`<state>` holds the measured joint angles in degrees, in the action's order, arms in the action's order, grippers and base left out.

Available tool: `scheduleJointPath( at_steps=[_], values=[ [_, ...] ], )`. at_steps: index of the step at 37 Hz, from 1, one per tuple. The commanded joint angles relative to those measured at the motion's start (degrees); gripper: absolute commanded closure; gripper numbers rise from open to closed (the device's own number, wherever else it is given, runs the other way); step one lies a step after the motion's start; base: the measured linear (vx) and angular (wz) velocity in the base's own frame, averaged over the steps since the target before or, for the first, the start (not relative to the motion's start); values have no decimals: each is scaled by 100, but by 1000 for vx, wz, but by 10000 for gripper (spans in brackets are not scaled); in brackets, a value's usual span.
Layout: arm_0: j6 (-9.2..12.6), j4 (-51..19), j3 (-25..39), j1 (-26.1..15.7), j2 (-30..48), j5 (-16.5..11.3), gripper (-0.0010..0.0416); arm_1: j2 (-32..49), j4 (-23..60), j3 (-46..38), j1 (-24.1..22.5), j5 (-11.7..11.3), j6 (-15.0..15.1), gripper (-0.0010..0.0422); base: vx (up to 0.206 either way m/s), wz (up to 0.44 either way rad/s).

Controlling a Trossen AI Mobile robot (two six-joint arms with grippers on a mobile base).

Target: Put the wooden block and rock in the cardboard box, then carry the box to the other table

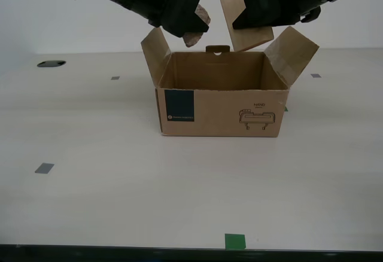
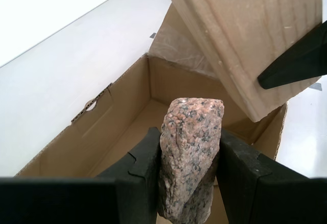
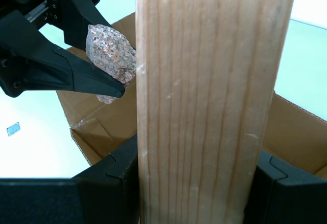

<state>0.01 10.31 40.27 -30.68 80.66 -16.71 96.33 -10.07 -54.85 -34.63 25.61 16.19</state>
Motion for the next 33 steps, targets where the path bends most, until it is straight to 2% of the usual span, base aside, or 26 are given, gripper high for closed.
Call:
scheduleJointPath(
  at_steps=[1,33],
  values=[
    [0,33,7,-2,-7,-22,406,-4,-44,-24,-7,22,9,412,0,0],
    [0,-9,7,-2,-7,-22,406,-4,-33,-33,-7,22,-79,412,0,0]
  ],
)
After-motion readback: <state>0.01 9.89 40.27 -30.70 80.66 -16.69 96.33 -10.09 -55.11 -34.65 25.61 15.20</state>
